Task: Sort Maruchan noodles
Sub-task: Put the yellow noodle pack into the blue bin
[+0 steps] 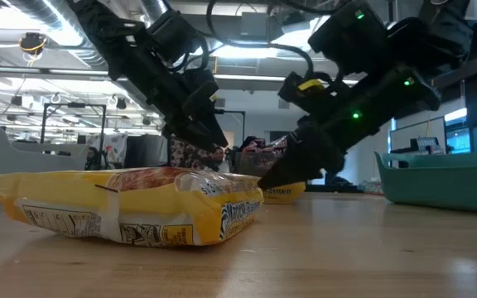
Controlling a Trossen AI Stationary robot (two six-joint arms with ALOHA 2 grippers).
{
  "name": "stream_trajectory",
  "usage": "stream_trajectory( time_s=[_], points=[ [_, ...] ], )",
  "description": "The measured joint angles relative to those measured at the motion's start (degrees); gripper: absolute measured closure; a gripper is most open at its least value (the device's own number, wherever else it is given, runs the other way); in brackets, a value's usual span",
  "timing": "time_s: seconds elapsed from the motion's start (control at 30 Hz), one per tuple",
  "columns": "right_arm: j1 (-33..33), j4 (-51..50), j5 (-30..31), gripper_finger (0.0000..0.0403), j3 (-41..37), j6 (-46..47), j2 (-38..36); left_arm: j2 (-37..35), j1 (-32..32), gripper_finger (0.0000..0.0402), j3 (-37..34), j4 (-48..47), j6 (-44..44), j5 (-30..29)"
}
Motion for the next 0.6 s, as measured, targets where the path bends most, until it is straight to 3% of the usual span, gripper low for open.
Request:
stream_trajectory(
  time_s=[0.2,0.43,0.6],
  points=[
    [2.3,0.2,0.1,0.0178,0.0,-2.8,0.0,0.4,-0.2,0.0172,0.0,0.3,-1.4,-0.4],
    [2.1,0.5,0.7,0.0178,0.0,-2.9,0.3,2.7,-0.5,0.012,0.0,0.0,-6.0,1.9],
    [2.1,0.4,1.1,0.0178,0.0,-2.9,0.3,6.9,0.4,0.0102,0.0,3.5,-7.7,9.3]
  ],
)
